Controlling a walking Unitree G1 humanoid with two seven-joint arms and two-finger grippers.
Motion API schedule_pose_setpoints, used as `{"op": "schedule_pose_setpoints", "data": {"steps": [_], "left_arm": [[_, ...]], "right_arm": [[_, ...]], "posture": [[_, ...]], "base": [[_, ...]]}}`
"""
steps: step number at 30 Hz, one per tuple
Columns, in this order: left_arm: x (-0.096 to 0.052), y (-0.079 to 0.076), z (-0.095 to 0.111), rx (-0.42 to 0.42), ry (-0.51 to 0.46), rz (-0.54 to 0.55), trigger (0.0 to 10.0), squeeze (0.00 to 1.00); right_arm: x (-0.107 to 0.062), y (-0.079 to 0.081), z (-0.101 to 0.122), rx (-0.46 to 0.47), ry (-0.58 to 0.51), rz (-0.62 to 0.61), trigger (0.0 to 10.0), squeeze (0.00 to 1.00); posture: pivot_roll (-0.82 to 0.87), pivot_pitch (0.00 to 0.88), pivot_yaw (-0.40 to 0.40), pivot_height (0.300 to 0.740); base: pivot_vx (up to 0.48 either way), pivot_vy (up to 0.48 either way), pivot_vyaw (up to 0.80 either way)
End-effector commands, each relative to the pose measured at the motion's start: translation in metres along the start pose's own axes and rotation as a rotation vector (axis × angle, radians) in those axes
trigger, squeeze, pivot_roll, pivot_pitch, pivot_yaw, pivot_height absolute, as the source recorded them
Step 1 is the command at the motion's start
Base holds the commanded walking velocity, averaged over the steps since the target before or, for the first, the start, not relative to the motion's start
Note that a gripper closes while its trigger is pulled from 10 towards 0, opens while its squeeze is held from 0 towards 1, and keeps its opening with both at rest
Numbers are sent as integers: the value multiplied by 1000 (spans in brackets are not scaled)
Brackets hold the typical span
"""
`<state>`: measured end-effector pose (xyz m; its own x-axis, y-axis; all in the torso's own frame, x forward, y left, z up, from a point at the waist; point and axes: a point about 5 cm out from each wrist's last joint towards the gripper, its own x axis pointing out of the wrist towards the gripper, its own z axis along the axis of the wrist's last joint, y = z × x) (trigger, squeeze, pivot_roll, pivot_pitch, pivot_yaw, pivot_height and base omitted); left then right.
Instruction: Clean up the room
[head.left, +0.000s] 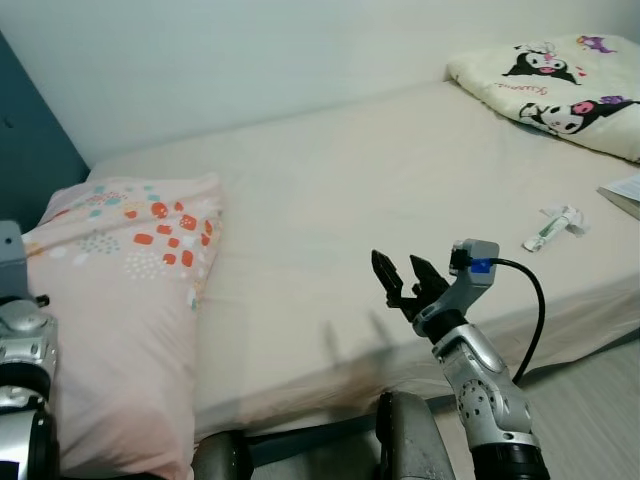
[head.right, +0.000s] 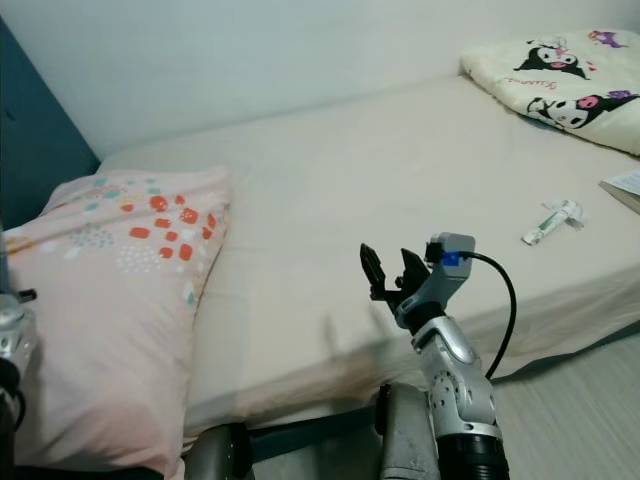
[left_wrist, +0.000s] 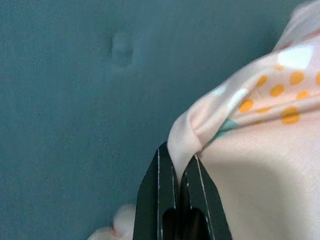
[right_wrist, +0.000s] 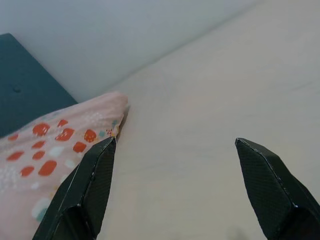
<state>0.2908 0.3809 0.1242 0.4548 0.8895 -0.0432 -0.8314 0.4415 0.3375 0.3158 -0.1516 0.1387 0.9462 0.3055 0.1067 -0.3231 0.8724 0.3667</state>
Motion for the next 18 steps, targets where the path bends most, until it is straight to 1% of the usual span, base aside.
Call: {"op": "schedule_pose_setpoints", "data": {"steps": [1,2,4,5,6,7,8,10,11,12,13,14,15,16,17,18], "left_arm": [[1,11,-17,-16,87,58,10000,0],[-6,4,-30,-19,149,22,10000,0],[-6,4,-30,-19,149,22,10000,0],[-16,-8,-45,0,220,-60,10000,0],[-31,-26,-58,31,291,-181,10000,0],[-31,-26,-58,31,291,-181,10000,0],[-45,-42,-70,29,358,-277,10000,0],[-45,-42,-70,29,358,-277,10000,0],[-56,-51,-77,36,404,-341,10000,0],[-56,-51,-77,36,404,-341,10000,0],[-68,-64,-82,44,435,-442,10000,0],[-80,-79,-81,49,445,-553,10000,0],[-80,-79,-81,49,445,-553,10000,0],[-88,-87,-80,53,448,-627,10000,0],[-89,-91,-75,68,420,-661,10000,1000],[-89,-91,-75,68,420,-661,10000,1000]], "right_arm": [[3,7,-5,10,16,32,10000,0],[3,8,-6,11,19,38,10000,0],[3,8,-6,11,19,38,10000,0],[2,9,-7,11,23,40,10000,0],[1,9,-8,11,26,39,10000,0],[1,9,-8,11,26,39,10000,0],[0,8,-9,10,27,37,10000,0],[0,8,-9,10,27,37,10000,0],[0,7,-9,10,28,35,10000,0],[0,7,-9,10,28,35,10000,0],[-1,7,-9,9,29,33,10000,0],[-1,6,-9,8,28,30,10000,0],[-1,6,-9,8,28,30,10000,0],[-1,6,-9,7,27,29,10000,0],[-1,5,-8,6,26,28,10000,0],[-1,5,-8,6,26,28,10000,0]], "posture": [[-114,104,79,561],[-115,107,82,561],[-115,107,82,561],[-115,106,84,561],[-119,106,87,561],[-119,106,87,561],[-120,105,87,561],[-120,105,87,561],[-123,105,88,561],[-123,105,88,561],[-124,103,87,561],[-127,101,88,561],[-127,101,88,561],[-127,100,87,561],[-129,100,89,561],[-129,100,89,561]], "base": [[0,0,0],[0,0,0],[0,0,0],[0,0,0],[0,0,0],[0,0,0],[0,0,0],[0,0,0],[0,0,0],[0,0,0],[0,0,0],[0,0,0],[0,0,0],[0,0,0],[0,0,0],[0,0,0]]}}
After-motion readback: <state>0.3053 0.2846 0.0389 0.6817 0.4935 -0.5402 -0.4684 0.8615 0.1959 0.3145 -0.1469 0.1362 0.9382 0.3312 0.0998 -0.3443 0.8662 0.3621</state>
